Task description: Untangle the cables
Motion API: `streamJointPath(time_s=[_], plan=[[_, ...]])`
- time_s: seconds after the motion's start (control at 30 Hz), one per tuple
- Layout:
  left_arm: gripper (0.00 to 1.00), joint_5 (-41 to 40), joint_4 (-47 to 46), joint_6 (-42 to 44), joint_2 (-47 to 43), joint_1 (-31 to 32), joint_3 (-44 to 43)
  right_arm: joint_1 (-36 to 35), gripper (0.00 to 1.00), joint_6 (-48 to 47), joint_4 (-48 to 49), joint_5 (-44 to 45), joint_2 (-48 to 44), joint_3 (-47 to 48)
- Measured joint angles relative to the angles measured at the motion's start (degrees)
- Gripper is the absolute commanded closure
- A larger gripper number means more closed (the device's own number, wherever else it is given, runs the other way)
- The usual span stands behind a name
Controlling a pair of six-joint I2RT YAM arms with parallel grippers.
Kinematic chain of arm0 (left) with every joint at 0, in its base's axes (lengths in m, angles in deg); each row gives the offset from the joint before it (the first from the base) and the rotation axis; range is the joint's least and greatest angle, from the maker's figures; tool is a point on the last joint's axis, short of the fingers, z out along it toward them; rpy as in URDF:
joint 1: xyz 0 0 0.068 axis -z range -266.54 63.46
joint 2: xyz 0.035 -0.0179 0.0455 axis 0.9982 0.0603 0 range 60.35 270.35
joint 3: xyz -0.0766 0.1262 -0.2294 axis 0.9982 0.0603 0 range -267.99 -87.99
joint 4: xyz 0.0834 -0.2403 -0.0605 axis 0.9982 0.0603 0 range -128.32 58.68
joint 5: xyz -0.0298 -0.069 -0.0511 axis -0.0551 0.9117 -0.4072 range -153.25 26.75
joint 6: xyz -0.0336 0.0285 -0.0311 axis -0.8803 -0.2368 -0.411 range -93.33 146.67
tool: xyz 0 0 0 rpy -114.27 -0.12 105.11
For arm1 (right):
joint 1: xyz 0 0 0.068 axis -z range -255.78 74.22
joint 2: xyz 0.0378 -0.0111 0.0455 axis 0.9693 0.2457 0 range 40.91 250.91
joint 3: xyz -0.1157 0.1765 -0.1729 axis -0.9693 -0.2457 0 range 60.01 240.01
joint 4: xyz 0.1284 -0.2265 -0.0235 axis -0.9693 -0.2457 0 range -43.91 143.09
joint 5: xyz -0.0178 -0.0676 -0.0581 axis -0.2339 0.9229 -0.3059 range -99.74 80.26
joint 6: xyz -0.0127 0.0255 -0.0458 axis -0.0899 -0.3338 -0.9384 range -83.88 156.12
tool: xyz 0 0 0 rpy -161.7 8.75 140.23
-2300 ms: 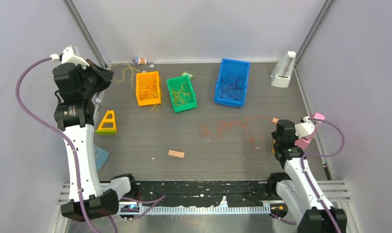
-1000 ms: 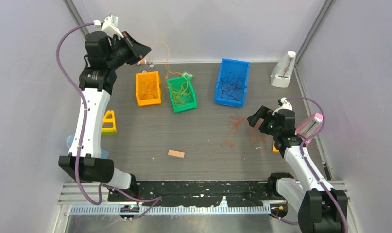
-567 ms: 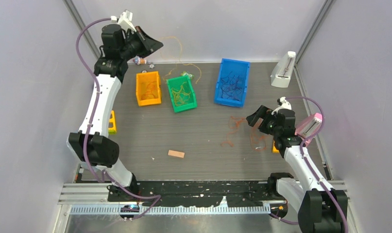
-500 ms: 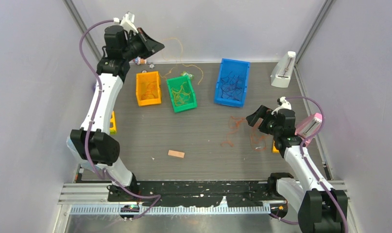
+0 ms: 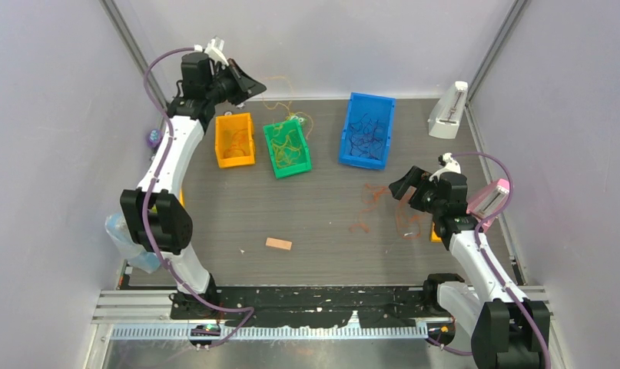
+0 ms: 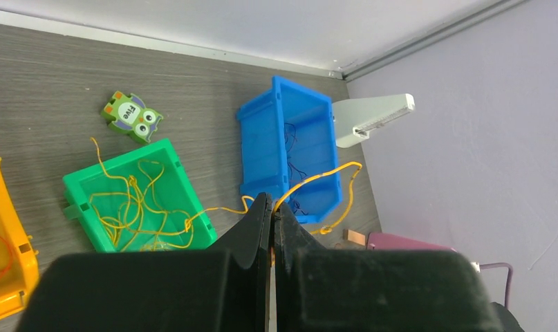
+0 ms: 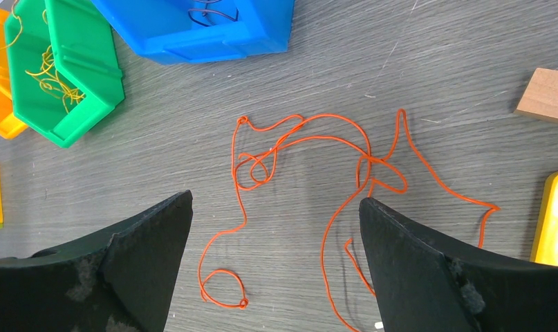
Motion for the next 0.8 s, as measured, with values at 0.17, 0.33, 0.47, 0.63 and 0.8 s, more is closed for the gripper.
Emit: streamJointPath(time_s=[0.17,0.33,0.47,0.63,0.8], plan=[[1.00,-0.09,-1.16,0.13,-0.07,0.22,2.58,0.00,0.05,0.00,0.00,0.00,0.00,0.00],[1.00,-0.24,-0.79,0.15,-0.26,1.07,6.99,0.00,0.05,0.00,0.00,0.00,0.00,0.00],[1.00,-1.84,1.70,1.68,-1.07,3.30,6.16,0.00,0.05,0.00,0.00,-0.02,0.00,0.00],[1.00,-2.69,5.73,3.32,-2.03,4.61,-3.67,0.00,0.05,0.00,-0.02,-0.02,-0.04,0.00],[1.00,-3.13,5.90,4.13,-5.99,4.61,-10.75,-0.02,0.05,0.00,-0.02,-0.02,-0.04,0.00]])
